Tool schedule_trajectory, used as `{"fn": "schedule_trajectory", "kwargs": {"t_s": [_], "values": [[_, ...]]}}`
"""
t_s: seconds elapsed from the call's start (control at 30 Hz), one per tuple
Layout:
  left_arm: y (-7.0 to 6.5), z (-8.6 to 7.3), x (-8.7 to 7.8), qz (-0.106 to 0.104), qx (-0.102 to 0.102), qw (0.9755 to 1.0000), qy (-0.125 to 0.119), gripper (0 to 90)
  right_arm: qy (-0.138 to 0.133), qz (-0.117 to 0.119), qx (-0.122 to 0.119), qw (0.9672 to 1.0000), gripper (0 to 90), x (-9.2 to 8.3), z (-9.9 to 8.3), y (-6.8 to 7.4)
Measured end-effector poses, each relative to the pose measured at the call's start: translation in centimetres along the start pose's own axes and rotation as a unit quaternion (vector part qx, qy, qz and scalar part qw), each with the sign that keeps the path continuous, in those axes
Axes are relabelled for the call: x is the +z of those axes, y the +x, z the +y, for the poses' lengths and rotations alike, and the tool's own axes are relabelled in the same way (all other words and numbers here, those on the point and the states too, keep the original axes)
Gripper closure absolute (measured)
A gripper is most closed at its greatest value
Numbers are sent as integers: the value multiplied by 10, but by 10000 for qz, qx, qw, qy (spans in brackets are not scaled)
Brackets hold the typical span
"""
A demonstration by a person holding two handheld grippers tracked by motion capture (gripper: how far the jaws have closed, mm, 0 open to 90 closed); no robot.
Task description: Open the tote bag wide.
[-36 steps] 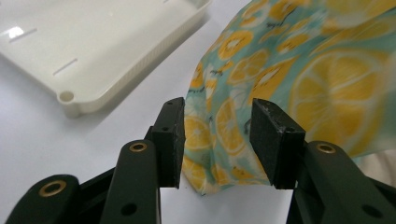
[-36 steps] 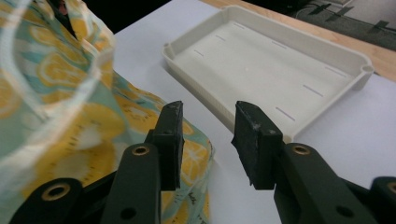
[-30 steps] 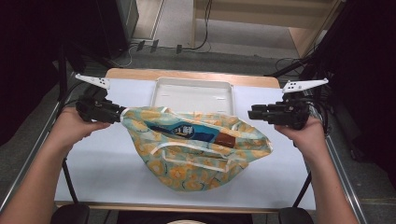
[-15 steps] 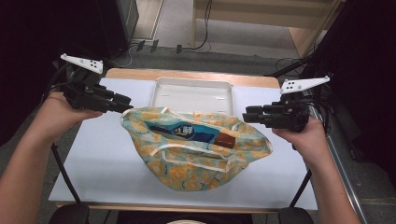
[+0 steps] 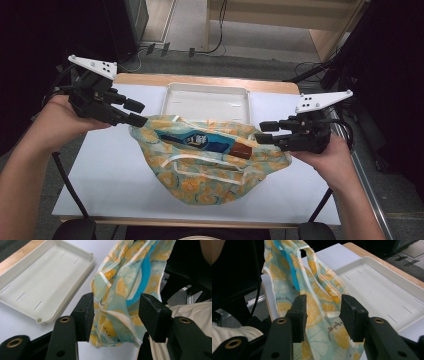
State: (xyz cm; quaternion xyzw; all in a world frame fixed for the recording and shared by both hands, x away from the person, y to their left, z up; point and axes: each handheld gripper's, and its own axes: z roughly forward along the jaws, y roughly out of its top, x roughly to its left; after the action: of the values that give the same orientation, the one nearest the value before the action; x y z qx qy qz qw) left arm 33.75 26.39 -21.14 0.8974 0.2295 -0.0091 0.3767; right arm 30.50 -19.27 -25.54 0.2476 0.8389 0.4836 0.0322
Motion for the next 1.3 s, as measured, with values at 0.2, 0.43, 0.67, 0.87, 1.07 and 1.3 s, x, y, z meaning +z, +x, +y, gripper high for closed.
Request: {"fn": "schedule_trajectory", "kwargs": {"t_s": [0.2, 0.43, 0.67, 0.87, 1.07, 1.3], "values": [[5, -15, 13, 38, -81, 9999, 116, 498, 179, -30, -198, 9996, 513, 3, -10, 12], [6, -32, 14, 103, -119, 9999, -14, 792, 363, -176, -234, 9989, 758, 3, -25, 12], [4, -39, 18, 153, -189, 9997, -67, 867, 367, -318, -113, 9988, 900, 5, -27, 0], [10, -39, 19, 211, -278, 9992, -180, 866, 312, -462, -94, 9984, 900, 10, -19, -12], [20, -40, 26, 171, -424, 9988, -183, 864, 346, -531, -8, 9980, 900, 17, -13, -29], [34, -50, 39, 66, -589, 9980, -221, 863, 363, -505, 187, 9979, 900, 29, -20, -44]]}}
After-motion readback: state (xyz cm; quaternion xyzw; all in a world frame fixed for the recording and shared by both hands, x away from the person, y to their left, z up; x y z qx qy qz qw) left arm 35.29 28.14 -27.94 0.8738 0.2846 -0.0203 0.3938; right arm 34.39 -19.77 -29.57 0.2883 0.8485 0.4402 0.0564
